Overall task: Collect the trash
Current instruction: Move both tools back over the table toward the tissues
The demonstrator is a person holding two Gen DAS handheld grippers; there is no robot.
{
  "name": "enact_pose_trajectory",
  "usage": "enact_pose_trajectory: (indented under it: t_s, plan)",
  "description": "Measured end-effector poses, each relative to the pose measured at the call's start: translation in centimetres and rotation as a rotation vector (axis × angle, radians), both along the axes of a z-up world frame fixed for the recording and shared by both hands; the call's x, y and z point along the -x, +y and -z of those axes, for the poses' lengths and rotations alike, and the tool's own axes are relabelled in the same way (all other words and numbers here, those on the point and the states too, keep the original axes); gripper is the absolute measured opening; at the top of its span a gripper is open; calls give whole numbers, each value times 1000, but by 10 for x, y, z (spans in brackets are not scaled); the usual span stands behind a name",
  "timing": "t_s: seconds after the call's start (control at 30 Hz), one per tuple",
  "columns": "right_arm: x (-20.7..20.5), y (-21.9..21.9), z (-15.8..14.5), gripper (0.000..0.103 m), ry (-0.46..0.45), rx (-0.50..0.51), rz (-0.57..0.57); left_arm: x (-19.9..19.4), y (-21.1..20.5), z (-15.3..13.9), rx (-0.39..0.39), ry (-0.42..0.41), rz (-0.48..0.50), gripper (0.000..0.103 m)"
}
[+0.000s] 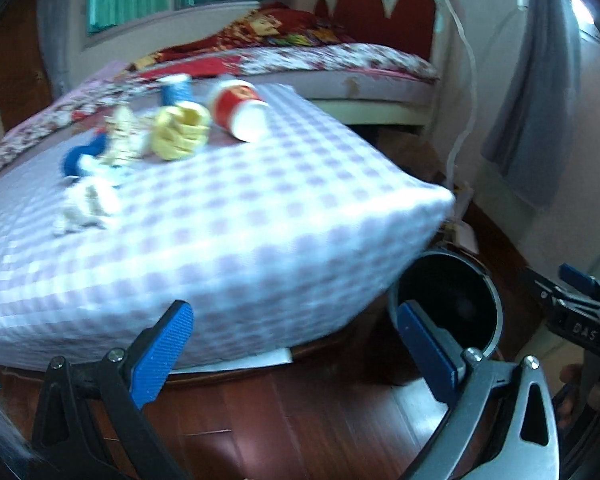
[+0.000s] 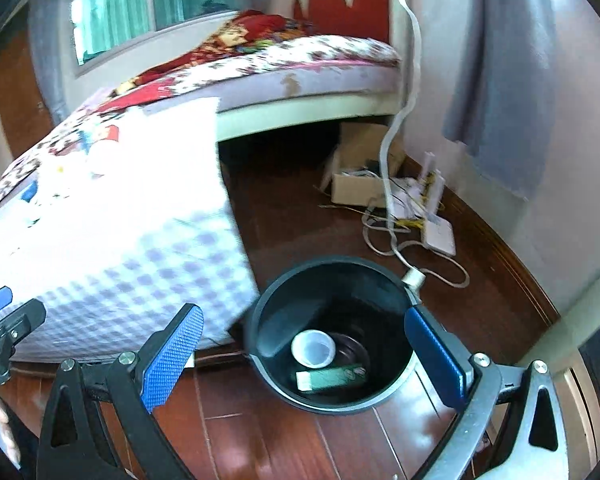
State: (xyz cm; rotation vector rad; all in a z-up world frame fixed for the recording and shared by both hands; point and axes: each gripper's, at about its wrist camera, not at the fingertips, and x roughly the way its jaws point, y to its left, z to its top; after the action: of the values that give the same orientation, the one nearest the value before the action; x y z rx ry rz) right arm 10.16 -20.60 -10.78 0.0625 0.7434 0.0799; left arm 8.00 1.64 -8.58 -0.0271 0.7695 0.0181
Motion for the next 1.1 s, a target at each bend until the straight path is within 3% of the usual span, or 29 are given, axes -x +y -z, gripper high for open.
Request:
enact_pose_trajectory:
  t_s: [0.33,0.63,0.93,1.1]
  plan:
    - [-22,89,-27,102,-67,15,-184,-1,76,-12,-16,-47,-169,102]
    - [-54,144,-44,102,-105,28,-280,-21,136,-10,-6,-51,-297,102]
    - [-115,195,-46,102,-104,53,-357,-65,162,2,27,-38,-319,93]
    - [-154,222,-39,102,-68,89,-384,-89,172,16,58,1,-301,83]
